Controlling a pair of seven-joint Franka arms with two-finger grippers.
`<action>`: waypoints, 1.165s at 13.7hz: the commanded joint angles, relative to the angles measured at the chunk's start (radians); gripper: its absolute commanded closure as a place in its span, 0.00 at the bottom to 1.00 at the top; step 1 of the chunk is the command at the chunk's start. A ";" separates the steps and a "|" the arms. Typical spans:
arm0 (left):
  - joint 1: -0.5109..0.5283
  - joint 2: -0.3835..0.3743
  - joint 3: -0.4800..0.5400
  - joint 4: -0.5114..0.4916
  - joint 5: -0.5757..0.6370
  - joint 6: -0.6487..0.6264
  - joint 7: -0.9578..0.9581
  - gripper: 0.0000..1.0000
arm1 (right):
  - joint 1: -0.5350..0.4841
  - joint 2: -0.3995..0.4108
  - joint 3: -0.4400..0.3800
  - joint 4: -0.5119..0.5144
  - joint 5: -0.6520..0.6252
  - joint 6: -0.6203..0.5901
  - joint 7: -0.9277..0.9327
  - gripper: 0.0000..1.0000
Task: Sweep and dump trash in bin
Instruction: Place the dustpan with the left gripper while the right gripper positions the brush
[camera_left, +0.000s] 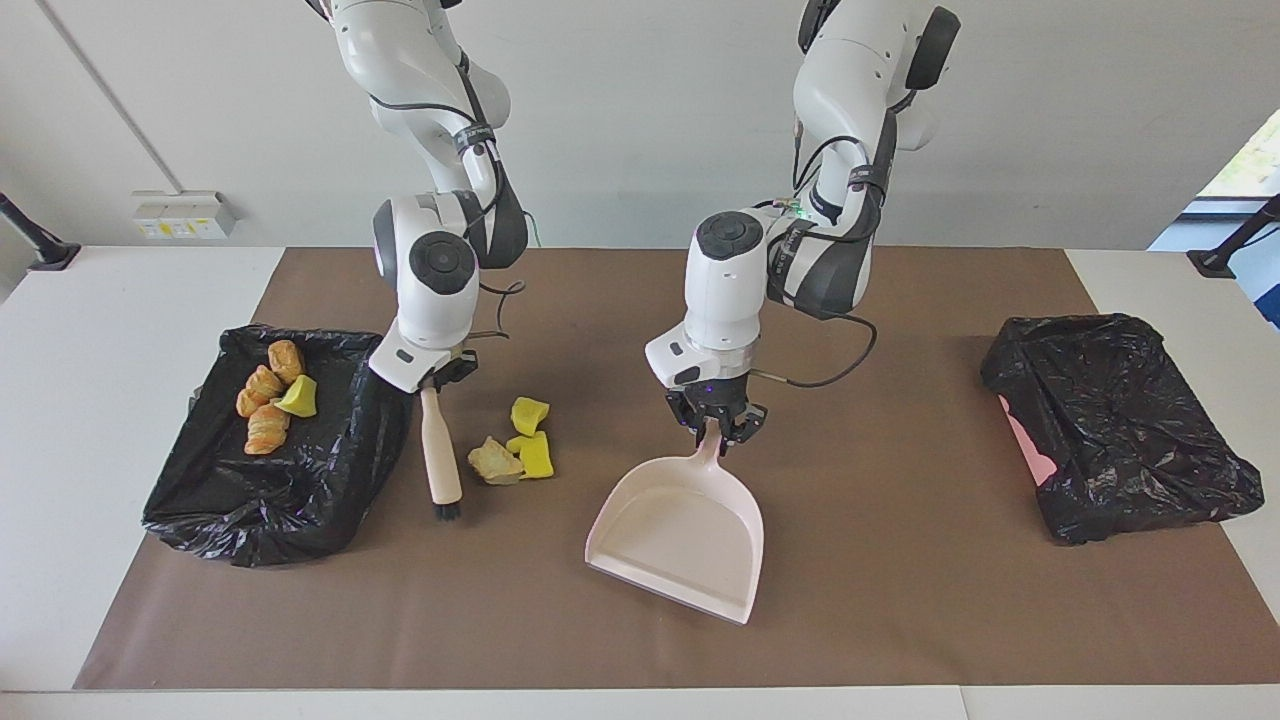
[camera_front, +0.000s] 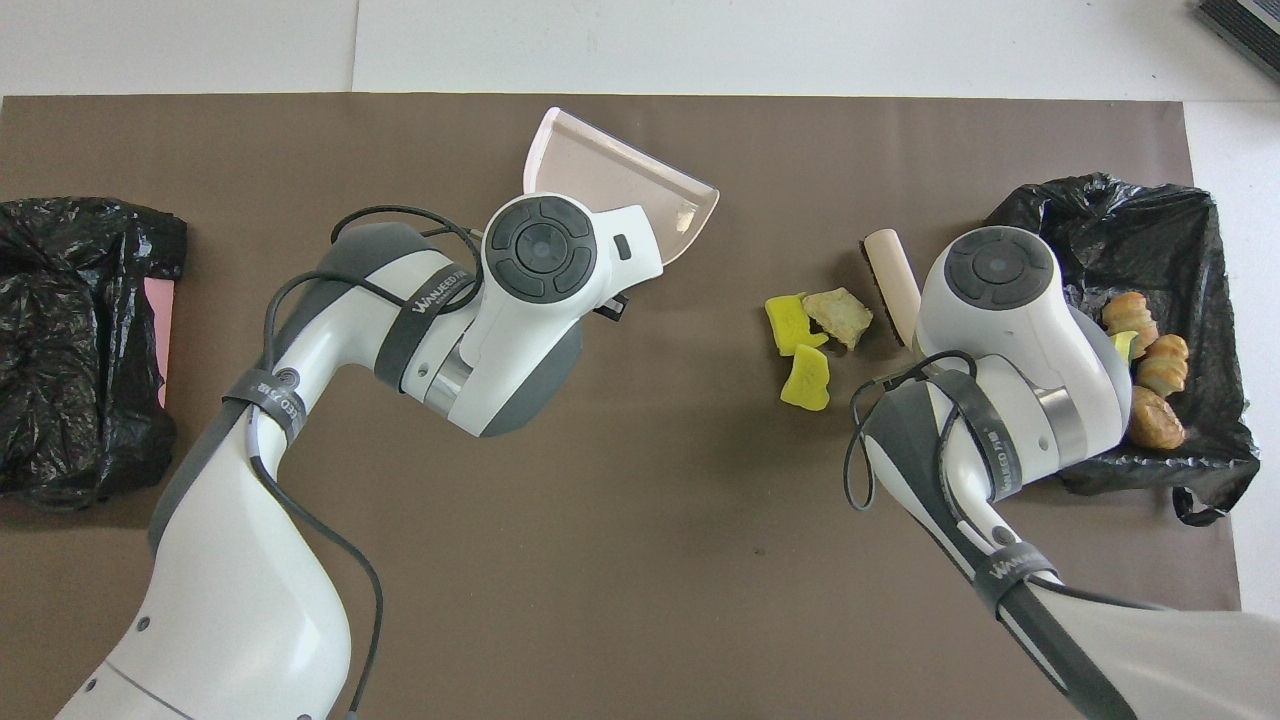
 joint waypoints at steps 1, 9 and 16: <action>0.023 -0.062 -0.003 -0.045 0.016 -0.073 0.143 1.00 | 0.016 -0.029 0.012 -0.034 0.118 -0.021 -0.030 1.00; 0.089 -0.088 -0.004 -0.091 0.015 -0.130 0.670 1.00 | -0.012 -0.102 0.003 0.003 0.037 -0.174 -0.052 1.00; 0.115 -0.142 -0.004 -0.205 -0.053 -0.124 0.973 1.00 | 0.016 -0.084 0.009 -0.086 0.049 -0.135 -0.008 1.00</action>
